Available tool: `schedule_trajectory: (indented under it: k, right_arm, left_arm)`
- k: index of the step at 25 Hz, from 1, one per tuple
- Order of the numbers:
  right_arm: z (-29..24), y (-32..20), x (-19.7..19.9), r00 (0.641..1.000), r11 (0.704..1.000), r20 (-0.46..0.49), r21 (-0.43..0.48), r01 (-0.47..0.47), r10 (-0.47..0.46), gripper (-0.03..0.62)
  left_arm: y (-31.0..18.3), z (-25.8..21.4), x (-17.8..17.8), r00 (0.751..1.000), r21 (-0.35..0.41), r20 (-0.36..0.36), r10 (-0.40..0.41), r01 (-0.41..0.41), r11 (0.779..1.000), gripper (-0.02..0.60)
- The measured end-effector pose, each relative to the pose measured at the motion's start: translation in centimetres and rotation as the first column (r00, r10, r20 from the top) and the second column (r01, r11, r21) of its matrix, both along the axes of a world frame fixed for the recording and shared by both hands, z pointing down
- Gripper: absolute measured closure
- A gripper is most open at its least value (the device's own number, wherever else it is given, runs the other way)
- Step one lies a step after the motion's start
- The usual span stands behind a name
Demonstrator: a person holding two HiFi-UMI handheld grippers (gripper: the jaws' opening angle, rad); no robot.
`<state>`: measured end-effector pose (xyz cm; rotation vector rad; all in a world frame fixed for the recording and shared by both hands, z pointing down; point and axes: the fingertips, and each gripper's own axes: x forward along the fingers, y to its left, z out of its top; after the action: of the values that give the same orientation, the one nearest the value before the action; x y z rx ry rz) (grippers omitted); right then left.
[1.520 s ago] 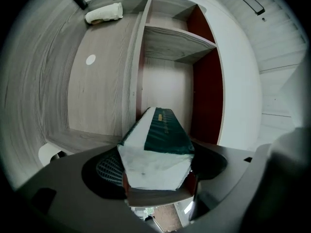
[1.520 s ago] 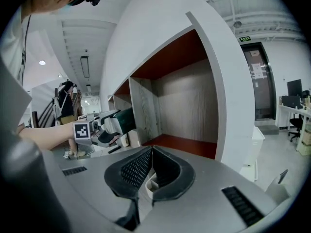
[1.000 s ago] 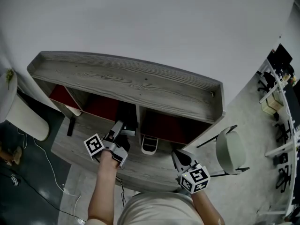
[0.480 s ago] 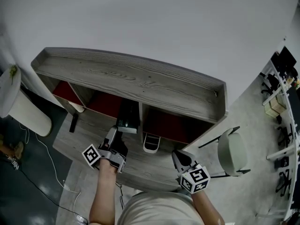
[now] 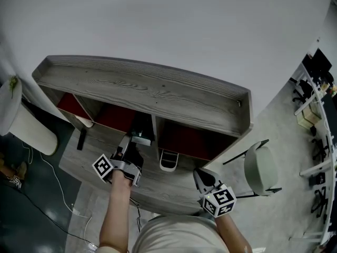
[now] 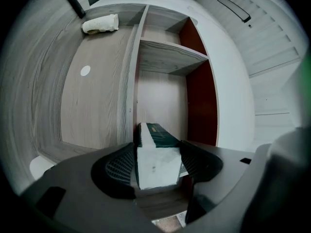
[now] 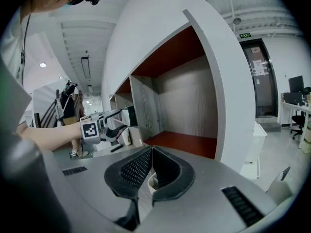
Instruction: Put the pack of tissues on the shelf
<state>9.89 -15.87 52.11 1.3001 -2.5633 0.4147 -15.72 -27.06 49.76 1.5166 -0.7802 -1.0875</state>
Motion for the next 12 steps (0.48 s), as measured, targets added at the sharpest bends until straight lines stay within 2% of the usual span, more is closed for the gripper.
schedule_trajectory:
  k: [5, 9, 12]
  right_arm:
    - [0.0, -0.2, 0.2, 1.0, 1.0, 0.011, -0.002, -0.009, 0.009, 0.563]
    - [0.1, -0.3, -0.1, 1.0, 1.0, 0.018, -0.009, 0.006, -0.006, 0.563]
    - [0.3, -0.5, -0.6, 0.999, 0.999, 0.024, -0.018, 0.032, -0.031, 0.563]
  left_arm:
    - [-0.1, -0.1, -0.1, 1.0, 0.004, 0.0, -0.002, 0.002, 1.0, 0.272]
    - [0.8, 0.1, -0.8, 0.998, -0.014, 0.059, -0.032, 0.033, 0.999, 0.272]
    - [2.1, 0.3, -1.4, 0.996, -0.023, 0.074, -0.051, 0.053, 0.998, 0.272]
